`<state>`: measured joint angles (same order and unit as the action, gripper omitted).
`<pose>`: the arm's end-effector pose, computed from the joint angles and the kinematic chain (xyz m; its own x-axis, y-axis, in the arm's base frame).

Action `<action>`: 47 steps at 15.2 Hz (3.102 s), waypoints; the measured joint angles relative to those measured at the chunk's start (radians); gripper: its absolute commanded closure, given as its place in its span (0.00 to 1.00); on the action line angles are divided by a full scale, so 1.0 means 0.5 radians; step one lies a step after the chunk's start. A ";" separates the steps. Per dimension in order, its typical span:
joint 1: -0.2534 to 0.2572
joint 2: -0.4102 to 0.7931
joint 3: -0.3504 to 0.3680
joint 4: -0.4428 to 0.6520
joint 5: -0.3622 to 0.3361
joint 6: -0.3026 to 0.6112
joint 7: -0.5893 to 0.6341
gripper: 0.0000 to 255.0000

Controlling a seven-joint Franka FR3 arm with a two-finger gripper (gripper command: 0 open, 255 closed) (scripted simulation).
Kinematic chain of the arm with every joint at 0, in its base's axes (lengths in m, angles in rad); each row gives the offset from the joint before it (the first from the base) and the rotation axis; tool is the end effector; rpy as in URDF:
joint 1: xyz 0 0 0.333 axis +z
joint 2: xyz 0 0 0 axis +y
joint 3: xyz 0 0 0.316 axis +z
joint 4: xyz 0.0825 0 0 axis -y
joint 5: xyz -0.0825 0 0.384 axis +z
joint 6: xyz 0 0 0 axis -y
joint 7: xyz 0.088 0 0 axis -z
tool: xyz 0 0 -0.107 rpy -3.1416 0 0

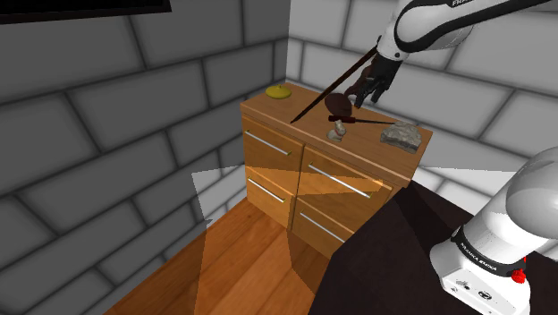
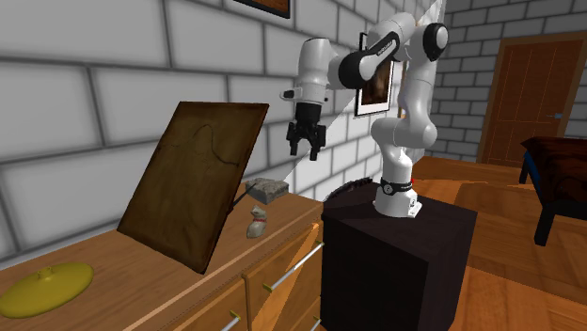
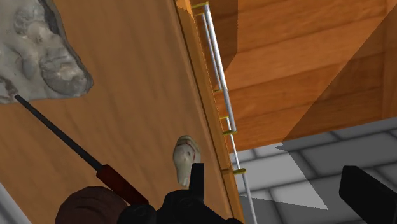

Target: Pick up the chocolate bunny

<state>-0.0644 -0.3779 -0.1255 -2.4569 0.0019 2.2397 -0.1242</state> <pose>0.4318 -0.0845 0.4495 0.9848 -0.0631 0.1618 -0.0593 -0.9978 -0.0280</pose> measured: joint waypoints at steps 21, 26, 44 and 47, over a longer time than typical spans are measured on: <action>-0.103 1.243 -0.046 0.438 0.121 0.947 -0.180 0.00; -0.107 1.268 -0.041 0.431 0.131 0.980 -0.188 1.00; -0.087 1.069 -0.070 0.473 0.062 0.732 -0.140 1.00; -0.082 1.011 -0.074 0.490 0.043 0.658 -0.125 1.00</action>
<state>-0.1053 0.1275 -0.1627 -2.2119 0.0234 2.5685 -0.1866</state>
